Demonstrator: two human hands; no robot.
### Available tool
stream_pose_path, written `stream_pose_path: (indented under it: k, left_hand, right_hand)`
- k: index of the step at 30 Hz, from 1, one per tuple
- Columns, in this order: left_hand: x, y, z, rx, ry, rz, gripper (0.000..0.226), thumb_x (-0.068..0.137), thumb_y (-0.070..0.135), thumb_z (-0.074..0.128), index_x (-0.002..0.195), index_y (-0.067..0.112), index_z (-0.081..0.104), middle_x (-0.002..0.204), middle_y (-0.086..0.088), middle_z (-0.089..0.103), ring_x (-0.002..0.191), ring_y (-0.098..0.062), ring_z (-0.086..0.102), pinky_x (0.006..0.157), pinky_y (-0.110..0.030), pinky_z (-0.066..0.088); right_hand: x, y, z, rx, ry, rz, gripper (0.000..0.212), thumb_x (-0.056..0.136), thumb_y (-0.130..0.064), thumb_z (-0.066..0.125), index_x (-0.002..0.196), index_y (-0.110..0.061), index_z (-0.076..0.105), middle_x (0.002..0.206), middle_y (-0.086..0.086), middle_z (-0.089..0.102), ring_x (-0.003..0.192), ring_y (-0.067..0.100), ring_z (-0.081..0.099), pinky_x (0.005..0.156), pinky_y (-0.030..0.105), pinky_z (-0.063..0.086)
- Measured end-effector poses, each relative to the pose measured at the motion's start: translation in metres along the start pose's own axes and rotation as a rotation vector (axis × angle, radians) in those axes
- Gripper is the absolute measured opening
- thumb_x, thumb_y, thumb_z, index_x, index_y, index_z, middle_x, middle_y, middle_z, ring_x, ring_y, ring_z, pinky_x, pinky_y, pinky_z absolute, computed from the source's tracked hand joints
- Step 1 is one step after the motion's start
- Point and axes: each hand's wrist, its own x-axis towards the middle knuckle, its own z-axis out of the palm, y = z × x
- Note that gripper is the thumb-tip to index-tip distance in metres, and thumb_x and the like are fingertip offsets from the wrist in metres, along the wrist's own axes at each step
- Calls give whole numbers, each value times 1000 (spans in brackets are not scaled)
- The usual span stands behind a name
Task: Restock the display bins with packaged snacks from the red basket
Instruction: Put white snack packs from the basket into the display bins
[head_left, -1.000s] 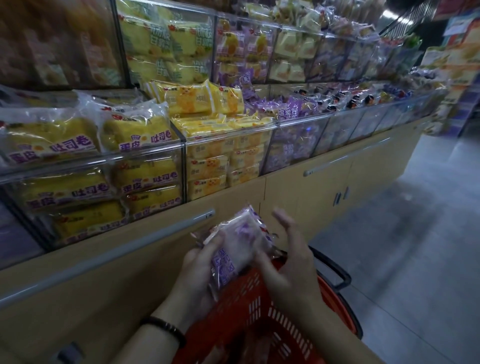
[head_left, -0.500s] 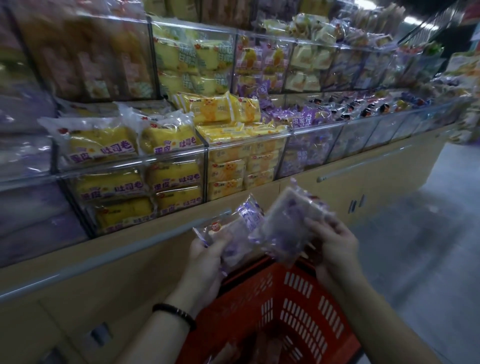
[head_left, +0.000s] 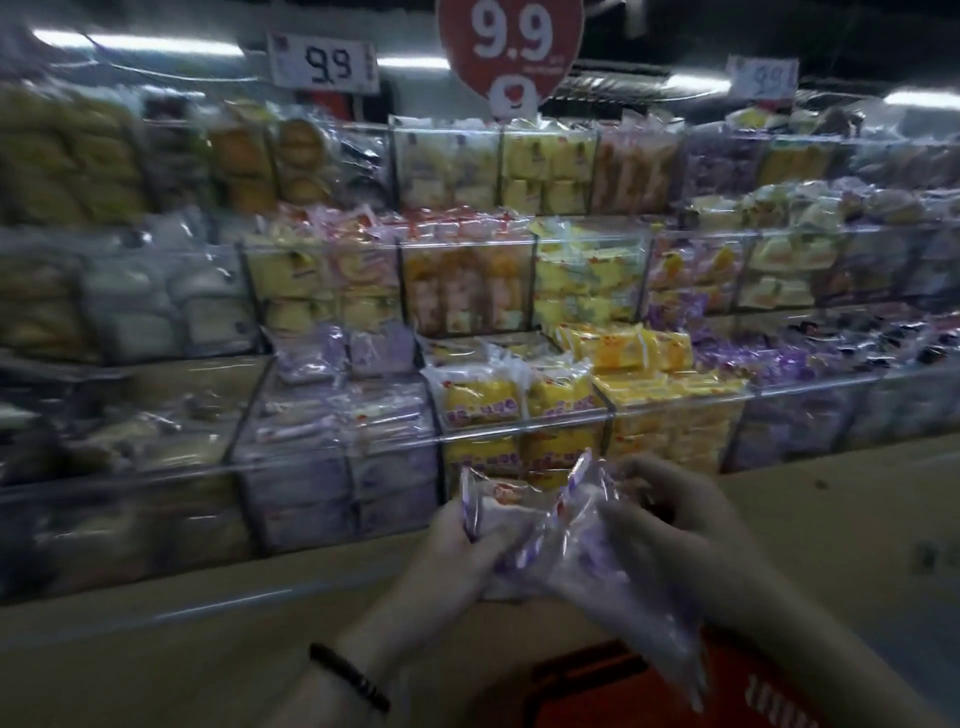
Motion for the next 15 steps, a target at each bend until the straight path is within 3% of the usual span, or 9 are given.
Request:
stream_pose_path:
  k: [2,5,7,9,11,13,15]
  left_hand:
    - [-7,25,-36,45,51,22,21,100,23,71,107,3,74,90,-10,78,82,-21,73,75,-38,59]
    - [-8,58,-89,112,170,67,29,97,16,73,112,-7,63,90,-15,78,78,-21,75,71,-36,61]
    - [0,70,-126,200,323,141,29,92,12,80,95,-6,57,77,-13,67,64,-12,65,59,-26,54]
    - [14,81,-164,269,438,183,34,86,12,86,76,7,53,63,-6,60,58,-12,59,56,-29,50]
    - [35,91,-206,237,445,194,25,86,0,81,75,8,60,57,-1,65,52,-10,64,51,-26,52]
    - [57,102,-242,240,421,209,16,84,-5,81,96,-1,70,67,-8,72,56,-15,69,53,-27,57]
    - [80,112,-268,237,405,218,27,84,-5,81,107,8,75,73,-10,76,58,-18,73,53,-28,59]
  right_hand:
    - [24,-27,15,121,-119,-11,7,86,-21,75,93,-18,74,81,8,74,75,15,69,66,28,52]
    - [60,-51,40,228,-302,-7,26,82,-14,71,104,-2,70,98,23,74,87,32,72,76,42,54]
    - [85,-62,56,236,-409,-47,24,84,-5,68,107,1,67,100,21,72,89,38,70,75,40,53]
    - [111,-71,68,164,-443,-85,21,87,10,61,101,-3,68,91,9,69,83,22,67,70,28,50]
    - [138,-80,79,58,-438,-87,33,89,17,61,103,-11,74,87,2,72,83,14,67,70,21,51]
    - [166,-85,90,-83,-422,-135,29,93,3,70,107,-22,76,85,-1,71,83,9,66,72,21,52]
    - [196,-86,101,-272,-412,-197,22,96,-14,72,112,-27,75,82,-10,65,80,0,61,73,22,52]
